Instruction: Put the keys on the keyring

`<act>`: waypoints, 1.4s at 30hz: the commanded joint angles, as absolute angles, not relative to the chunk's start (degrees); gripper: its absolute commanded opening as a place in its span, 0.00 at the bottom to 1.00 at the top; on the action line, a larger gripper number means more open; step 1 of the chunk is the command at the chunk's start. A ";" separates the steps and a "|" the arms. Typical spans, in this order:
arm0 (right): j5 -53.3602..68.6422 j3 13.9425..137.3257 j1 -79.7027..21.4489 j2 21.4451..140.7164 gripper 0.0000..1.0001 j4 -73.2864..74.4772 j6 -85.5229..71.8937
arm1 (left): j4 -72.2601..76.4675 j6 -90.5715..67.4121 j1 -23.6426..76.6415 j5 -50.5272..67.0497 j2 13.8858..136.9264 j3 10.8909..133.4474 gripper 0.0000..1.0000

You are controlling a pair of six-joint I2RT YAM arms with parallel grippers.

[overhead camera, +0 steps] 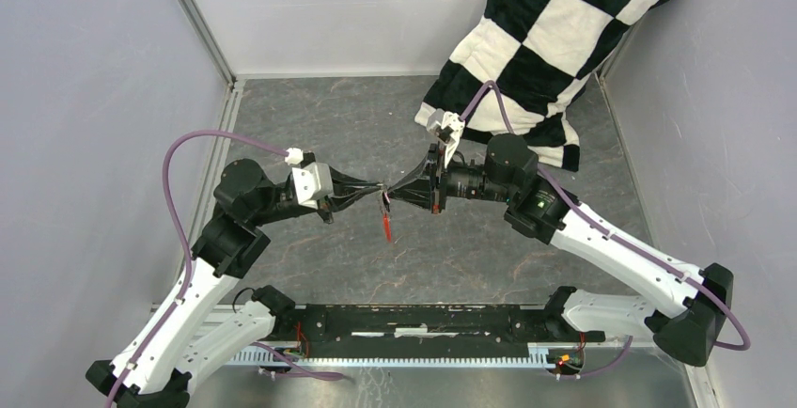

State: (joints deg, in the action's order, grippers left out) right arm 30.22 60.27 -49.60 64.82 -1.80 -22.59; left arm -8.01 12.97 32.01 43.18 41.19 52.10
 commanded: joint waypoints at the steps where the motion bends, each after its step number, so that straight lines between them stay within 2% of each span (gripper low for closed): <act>1: 32.21 59.45 -49.40 64.07 0.05 -6.14 -23.99 | -3.74 13.43 32.35 45.73 40.70 53.21 0.02; 8: 32.27 56.88 -49.40 62.74 0.13 -5.92 -23.46 | -2.99 12.66 32.34 45.61 40.69 53.34 0.02; 11: 31.59 58.43 -49.40 62.44 0.17 -1.03 -20.39 | -2.39 11.90 32.34 45.85 40.80 53.48 0.02; 16: 27.10 63.67 -49.25 59.08 0.34 6.48 -12.25 | -3.08 11.44 32.34 48.02 40.74 53.46 0.02; 18: 27.76 65.48 -48.99 58.61 0.37 7.54 -9.83 | -3.31 11.00 32.35 50.14 41.01 53.50 0.02; 22: 32.09 68.51 -48.82 58.81 0.38 8.15 -6.14 | -3.41 10.24 32.34 53.78 41.29 53.70 0.02; 30: 42.94 63.87 -48.75 59.51 0.41 -4.02 -8.43 | -3.75 9.08 32.35 57.26 41.83 54.46 0.02; 35: 43.97 63.02 -48.77 60.46 0.44 -5.93 -8.69 | -3.72 8.91 32.34 57.85 42.01 54.58 0.02; 42: 45.18 62.59 -48.77 62.11 0.41 -6.70 -9.58 | -3.01 8.81 32.34 57.08 42.43 54.76 0.02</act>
State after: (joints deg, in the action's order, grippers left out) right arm 43.51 62.85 -48.95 61.54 -3.33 -8.88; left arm -6.26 10.72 32.03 56.10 42.35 52.18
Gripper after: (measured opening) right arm 0.420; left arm 0.032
